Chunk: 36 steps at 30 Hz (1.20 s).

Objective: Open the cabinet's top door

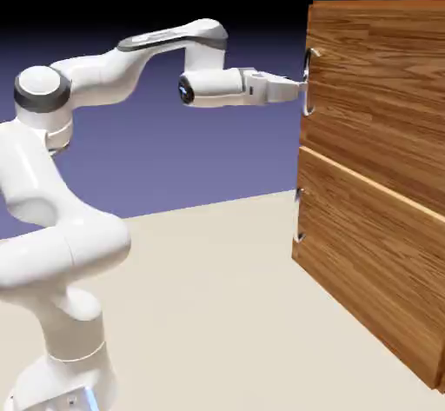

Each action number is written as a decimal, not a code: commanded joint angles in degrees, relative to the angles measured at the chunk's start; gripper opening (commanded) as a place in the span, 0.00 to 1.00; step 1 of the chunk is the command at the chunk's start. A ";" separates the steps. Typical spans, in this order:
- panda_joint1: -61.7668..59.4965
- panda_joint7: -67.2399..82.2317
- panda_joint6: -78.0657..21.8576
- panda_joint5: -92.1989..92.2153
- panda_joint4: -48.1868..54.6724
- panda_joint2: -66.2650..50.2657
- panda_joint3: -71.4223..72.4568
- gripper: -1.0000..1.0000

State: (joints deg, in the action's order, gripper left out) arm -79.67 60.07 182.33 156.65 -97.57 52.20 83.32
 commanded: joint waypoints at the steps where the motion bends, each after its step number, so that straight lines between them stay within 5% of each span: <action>1: -2.36 -0.16 0.07 -0.19 1.96 -0.31 1.47 0.50; 2: -2.81 -0.19 0.08 -0.22 2.34 -0.37 1.75 0.50; 3: -2.81 -0.19 0.08 -0.22 2.34 -0.37 1.75 0.00; 23: 36.53 2.64 -19.95 -8.68 -32.88 -1.33 -25.87 0.00; 36: 62.54 -4.31 -32.76 -29.24 -55.31 8.83 -50.91 0.00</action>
State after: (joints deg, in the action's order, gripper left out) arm -17.13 55.76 149.52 127.27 -152.88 61.03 32.41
